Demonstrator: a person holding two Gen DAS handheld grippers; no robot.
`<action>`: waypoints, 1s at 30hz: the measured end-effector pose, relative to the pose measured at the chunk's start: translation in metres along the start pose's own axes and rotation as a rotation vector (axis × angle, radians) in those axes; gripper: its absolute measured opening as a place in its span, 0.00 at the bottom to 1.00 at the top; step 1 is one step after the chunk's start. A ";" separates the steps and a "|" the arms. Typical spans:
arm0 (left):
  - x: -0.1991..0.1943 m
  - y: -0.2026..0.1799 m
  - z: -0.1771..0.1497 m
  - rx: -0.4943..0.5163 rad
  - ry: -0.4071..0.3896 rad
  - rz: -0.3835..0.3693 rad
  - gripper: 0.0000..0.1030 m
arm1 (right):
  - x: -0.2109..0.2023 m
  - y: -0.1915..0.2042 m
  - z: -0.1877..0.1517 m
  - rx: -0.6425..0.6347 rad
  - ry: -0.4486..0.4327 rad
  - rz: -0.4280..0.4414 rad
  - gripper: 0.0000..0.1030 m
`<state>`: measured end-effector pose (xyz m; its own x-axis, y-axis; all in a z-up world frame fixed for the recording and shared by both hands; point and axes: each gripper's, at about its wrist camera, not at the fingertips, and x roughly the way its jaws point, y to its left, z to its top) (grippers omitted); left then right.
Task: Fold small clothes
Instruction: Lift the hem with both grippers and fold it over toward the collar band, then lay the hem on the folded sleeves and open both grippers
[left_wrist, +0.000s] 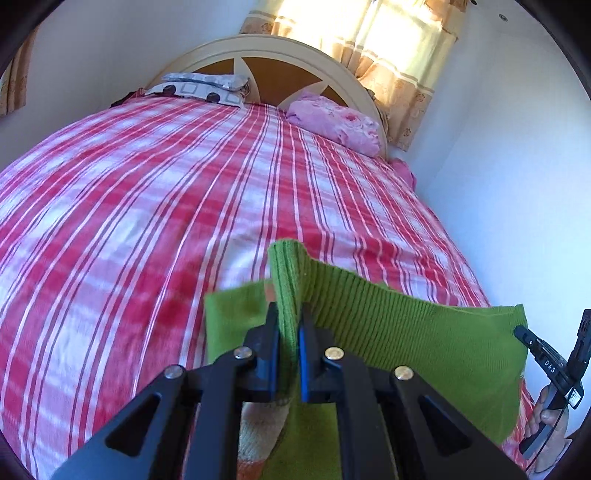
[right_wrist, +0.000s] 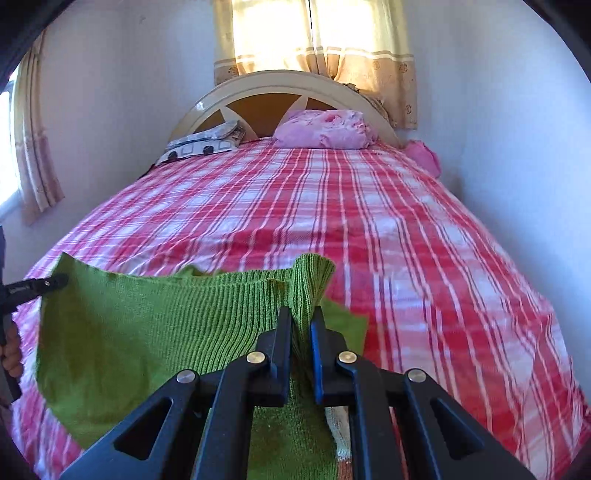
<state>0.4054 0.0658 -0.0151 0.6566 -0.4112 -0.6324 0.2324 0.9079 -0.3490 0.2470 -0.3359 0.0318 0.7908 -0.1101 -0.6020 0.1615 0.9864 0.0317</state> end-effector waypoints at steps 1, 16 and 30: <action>0.010 -0.001 0.008 0.002 -0.004 0.008 0.09 | 0.009 -0.001 0.005 0.003 -0.002 -0.008 0.08; 0.109 0.034 -0.011 -0.096 0.097 0.232 0.11 | 0.144 -0.012 -0.013 -0.023 0.138 -0.119 0.07; 0.041 -0.018 -0.041 0.207 0.087 0.328 0.49 | 0.031 -0.002 -0.020 0.020 -0.023 -0.151 0.17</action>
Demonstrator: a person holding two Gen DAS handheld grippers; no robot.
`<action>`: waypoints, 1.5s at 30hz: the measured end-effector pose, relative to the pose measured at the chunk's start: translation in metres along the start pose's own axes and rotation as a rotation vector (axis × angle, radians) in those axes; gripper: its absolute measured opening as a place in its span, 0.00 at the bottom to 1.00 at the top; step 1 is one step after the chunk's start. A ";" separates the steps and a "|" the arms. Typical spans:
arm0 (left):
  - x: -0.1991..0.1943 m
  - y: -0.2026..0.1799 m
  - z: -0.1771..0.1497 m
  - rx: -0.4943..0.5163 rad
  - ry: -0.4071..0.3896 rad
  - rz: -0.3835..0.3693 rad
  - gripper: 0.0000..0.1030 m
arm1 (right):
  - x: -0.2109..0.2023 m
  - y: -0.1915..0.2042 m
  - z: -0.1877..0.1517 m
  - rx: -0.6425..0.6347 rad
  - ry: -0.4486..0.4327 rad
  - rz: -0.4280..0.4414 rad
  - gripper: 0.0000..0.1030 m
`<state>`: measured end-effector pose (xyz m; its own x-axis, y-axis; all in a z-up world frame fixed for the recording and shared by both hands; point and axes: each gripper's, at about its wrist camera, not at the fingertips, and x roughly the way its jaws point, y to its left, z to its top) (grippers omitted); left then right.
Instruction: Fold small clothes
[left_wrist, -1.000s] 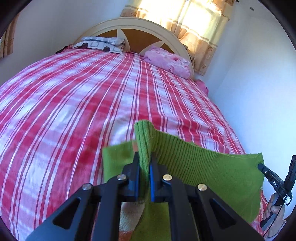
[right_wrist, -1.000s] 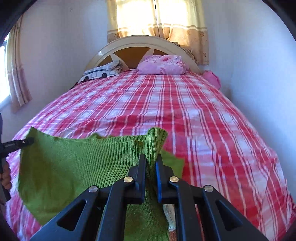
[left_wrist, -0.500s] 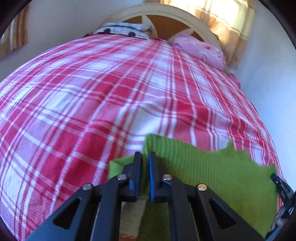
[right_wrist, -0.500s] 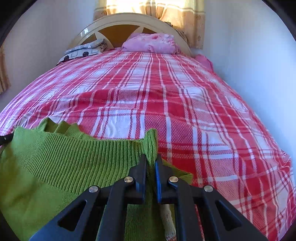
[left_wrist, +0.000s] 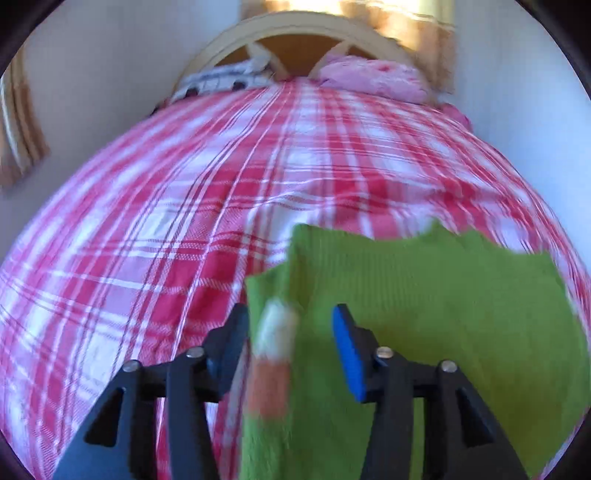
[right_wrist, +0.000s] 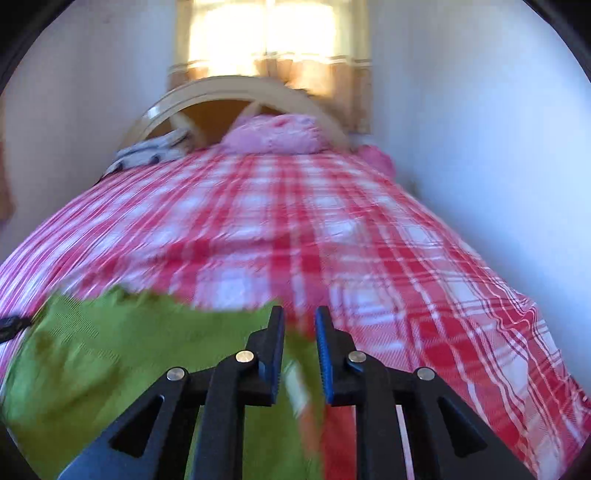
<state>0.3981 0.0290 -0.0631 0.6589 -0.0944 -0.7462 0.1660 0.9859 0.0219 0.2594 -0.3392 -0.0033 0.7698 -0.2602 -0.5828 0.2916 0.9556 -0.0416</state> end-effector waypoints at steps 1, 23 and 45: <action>-0.010 -0.008 -0.008 0.026 -0.008 -0.018 0.50 | -0.009 0.007 -0.007 -0.017 0.018 0.036 0.16; -0.043 -0.072 -0.089 0.081 -0.007 0.052 0.73 | -0.022 0.051 -0.110 -0.002 0.201 0.104 0.17; -0.096 0.013 -0.158 -0.511 -0.056 -0.175 0.72 | -0.024 0.044 -0.109 0.031 0.185 0.131 0.17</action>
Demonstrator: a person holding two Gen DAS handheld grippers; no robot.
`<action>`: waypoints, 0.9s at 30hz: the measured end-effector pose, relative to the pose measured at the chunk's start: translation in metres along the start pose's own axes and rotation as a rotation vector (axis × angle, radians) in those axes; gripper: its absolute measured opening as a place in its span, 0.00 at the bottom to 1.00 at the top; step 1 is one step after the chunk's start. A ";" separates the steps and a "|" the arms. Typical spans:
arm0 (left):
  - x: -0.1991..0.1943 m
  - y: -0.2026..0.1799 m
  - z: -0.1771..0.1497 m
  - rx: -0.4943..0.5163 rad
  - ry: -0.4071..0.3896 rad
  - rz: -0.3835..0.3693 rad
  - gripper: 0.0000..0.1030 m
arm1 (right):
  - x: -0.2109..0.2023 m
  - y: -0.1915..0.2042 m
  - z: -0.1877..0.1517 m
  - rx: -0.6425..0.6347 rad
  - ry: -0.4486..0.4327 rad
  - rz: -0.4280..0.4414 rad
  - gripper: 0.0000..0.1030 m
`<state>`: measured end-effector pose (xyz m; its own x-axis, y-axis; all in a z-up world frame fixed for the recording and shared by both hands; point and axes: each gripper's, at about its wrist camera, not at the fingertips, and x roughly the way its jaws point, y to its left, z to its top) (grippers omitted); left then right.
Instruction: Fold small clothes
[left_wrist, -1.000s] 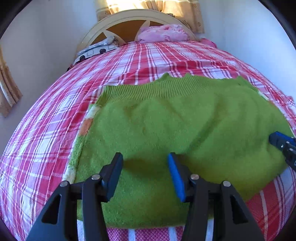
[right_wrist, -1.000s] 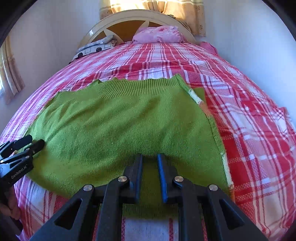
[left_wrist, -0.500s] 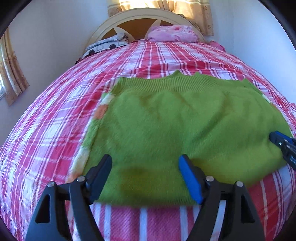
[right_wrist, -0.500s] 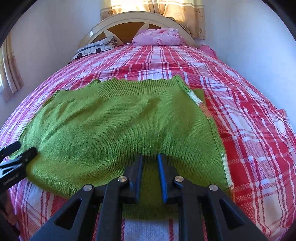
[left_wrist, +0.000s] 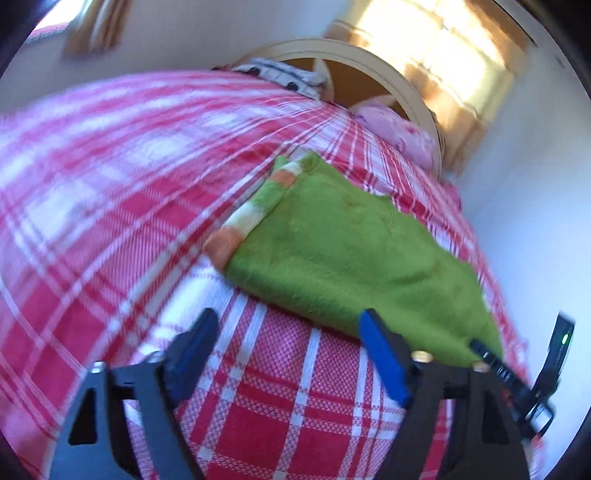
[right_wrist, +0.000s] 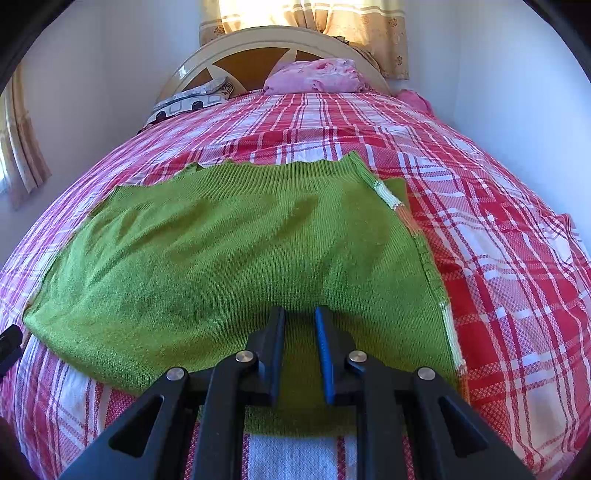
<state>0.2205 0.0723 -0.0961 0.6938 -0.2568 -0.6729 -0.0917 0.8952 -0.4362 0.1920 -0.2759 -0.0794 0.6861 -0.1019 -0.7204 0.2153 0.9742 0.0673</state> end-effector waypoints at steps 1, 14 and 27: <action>0.008 0.003 0.001 -0.033 0.022 -0.019 0.72 | 0.000 0.001 0.000 0.000 0.000 0.000 0.17; 0.060 0.013 0.047 -0.185 0.017 -0.093 0.26 | 0.000 -0.002 0.000 0.011 0.000 0.014 0.17; 0.057 0.020 0.038 -0.157 -0.015 -0.111 0.19 | -0.021 0.027 0.016 -0.062 -0.090 0.017 0.18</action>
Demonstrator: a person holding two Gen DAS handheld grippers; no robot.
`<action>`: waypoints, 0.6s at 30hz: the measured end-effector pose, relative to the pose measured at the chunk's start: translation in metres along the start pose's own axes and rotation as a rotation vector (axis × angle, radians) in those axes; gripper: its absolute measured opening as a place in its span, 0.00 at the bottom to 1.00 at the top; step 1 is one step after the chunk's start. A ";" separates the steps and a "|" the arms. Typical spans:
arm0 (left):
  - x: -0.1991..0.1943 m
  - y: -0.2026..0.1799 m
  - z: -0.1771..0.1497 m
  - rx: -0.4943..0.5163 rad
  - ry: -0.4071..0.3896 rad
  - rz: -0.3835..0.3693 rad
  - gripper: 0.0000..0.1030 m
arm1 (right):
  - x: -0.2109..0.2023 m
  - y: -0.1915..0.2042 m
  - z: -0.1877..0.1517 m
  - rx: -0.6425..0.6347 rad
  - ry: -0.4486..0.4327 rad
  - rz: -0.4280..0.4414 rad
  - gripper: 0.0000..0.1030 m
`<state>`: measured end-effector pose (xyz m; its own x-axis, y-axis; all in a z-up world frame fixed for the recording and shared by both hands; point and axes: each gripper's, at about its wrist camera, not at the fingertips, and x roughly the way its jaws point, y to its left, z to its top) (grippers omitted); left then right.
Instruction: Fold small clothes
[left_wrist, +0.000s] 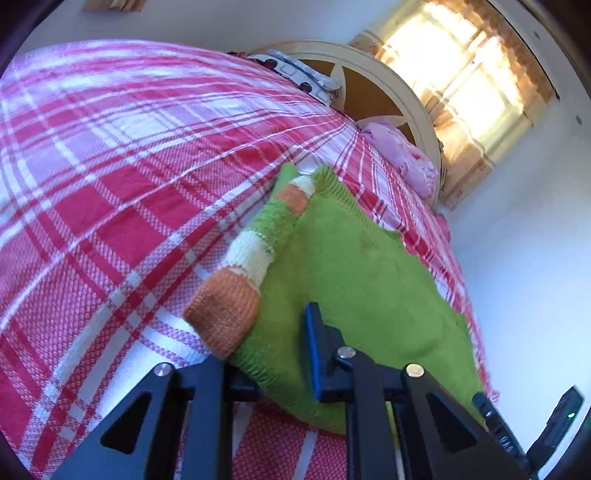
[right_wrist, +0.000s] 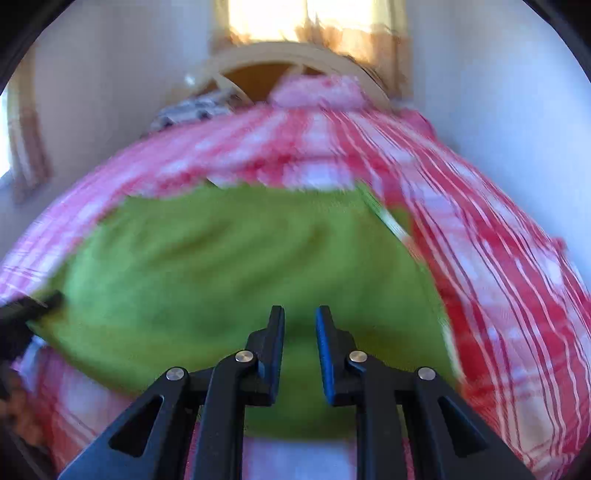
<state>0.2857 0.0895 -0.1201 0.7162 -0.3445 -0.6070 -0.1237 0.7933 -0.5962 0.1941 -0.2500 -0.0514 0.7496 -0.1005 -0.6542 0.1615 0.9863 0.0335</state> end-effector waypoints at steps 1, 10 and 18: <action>0.000 0.003 0.000 -0.015 -0.002 -0.012 0.20 | -0.001 0.012 0.009 -0.018 -0.008 0.033 0.21; -0.002 0.009 -0.002 -0.055 -0.008 -0.051 0.21 | 0.070 0.152 0.082 -0.139 0.112 0.314 0.31; -0.006 0.016 -0.004 -0.096 -0.018 -0.087 0.21 | 0.141 0.253 0.088 -0.312 0.238 0.347 0.50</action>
<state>0.2766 0.1020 -0.1280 0.7393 -0.4001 -0.5416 -0.1248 0.7090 -0.6941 0.3967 -0.0264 -0.0686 0.5528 0.2358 -0.7993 -0.2970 0.9519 0.0755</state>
